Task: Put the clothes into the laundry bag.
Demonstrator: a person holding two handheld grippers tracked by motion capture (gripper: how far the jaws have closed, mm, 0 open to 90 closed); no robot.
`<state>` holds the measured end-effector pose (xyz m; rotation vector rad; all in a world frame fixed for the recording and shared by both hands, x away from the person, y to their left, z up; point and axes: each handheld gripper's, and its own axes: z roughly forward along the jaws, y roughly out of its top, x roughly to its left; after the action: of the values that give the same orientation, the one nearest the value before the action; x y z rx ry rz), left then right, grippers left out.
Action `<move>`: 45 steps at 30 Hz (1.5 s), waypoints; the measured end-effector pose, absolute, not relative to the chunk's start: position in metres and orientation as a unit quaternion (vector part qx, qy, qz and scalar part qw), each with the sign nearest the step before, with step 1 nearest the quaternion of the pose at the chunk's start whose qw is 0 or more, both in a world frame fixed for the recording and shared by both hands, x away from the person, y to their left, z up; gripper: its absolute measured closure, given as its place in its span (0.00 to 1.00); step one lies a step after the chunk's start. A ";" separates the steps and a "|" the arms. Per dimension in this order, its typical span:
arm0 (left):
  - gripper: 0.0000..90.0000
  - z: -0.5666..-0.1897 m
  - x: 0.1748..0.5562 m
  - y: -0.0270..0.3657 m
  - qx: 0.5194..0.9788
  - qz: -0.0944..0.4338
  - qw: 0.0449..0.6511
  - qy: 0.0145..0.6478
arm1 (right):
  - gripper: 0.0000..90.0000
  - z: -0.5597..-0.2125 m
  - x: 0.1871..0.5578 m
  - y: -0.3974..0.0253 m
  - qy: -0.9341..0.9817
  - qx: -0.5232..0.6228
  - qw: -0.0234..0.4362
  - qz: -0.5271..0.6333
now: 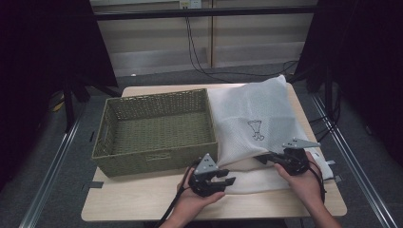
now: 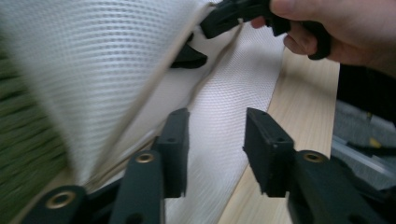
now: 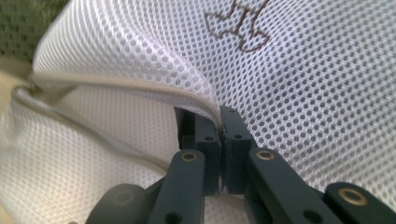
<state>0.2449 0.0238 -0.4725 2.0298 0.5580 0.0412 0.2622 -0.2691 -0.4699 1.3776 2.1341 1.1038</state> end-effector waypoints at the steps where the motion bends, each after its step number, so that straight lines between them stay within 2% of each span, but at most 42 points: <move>1: 0.55 -0.482 0.241 0.010 0.857 0.028 0.468 0.215 | 0.97 -0.474 0.260 -0.266 0.765 0.485 0.178 0.385; 2: 0.53 -0.482 0.241 0.010 0.857 0.028 0.468 0.215 | 0.97 -0.474 0.260 -0.266 0.765 0.485 0.178 0.385; 3: 0.48 -0.493 0.241 0.001 0.874 0.033 0.434 0.216 | 0.97 -0.476 0.257 -0.263 0.767 0.486 0.170 0.383; 5: 0.37 -0.504 0.243 -0.005 0.884 0.030 0.411 0.222 | 0.97 -0.476 0.254 -0.261 0.772 0.481 0.167 0.380; 8: 0.39 -0.502 0.240 -0.006 0.893 0.054 0.394 0.211 | 0.97 -0.474 0.251 -0.260 0.775 0.478 0.165 0.379; 11: 0.54 -0.502 0.240 -0.006 0.890 0.081 0.394 0.218 | 0.97 -0.475 0.247 -0.258 0.777 0.478 0.164 0.375; 14: 0.90 -0.503 0.240 -0.002 0.881 0.098 0.397 0.239 | 0.97 -0.480 0.246 -0.254 0.791 0.467 0.150 0.367; 17: 0.96 -0.504 0.237 -0.004 0.881 0.108 0.398 0.230 | 0.97 -0.482 0.246 -0.248 0.818 0.444 0.132 0.341; 22: 0.99 -0.503 0.244 0.005 0.883 0.047 0.408 0.228 | 0.98 -0.492 0.261 -0.246 0.821 0.456 0.115 0.323; 26: 0.99 -0.504 0.243 0.010 0.884 0.021 0.417 0.211 | 0.98 -0.495 0.284 -0.247 0.800 0.486 0.142 0.323; 27: 1.00 -0.504 0.242 0.012 0.887 0.017 0.417 0.199 | 0.99 -0.497 0.299 -0.249 0.788 0.500 0.162 0.322; 33: 0.99 -0.506 0.242 0.013 0.881 0.008 0.425 0.207 | 0.99 -0.498 0.333 -0.248 0.763 0.534 0.173 0.321; 37: 0.99 -0.506 0.245 0.014 0.880 0.000 0.426 0.212 | 0.98 -0.489 0.322 -0.244 0.767 0.513 0.161 0.351; 39: 0.99 -0.507 0.246 0.014 0.878 -0.003 0.428 0.216 | 0.98 -0.472 0.296 -0.242 0.776 0.479 0.151 0.381; 40: 0.99 -0.507 0.246 0.012 0.875 -0.001 0.433 0.217 | 0.98 -0.472 0.296 -0.242 0.776 0.479 0.151 0.381; 41: 0.99 -0.507 0.246 0.013 0.876 -0.001 0.430 0.218 | 0.98 -0.464 0.277 -0.241 0.781 0.464 0.151 0.391; 45: 0.99 -0.506 0.246 0.011 0.876 0.004 0.427 0.224 | 0.97 -0.462 0.255 -0.239 0.790 0.445 0.162 0.390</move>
<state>0.2457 0.0112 -0.5065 2.1893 0.5610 0.0109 0.2545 -0.2395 -0.4616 1.2695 2.2535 1.1115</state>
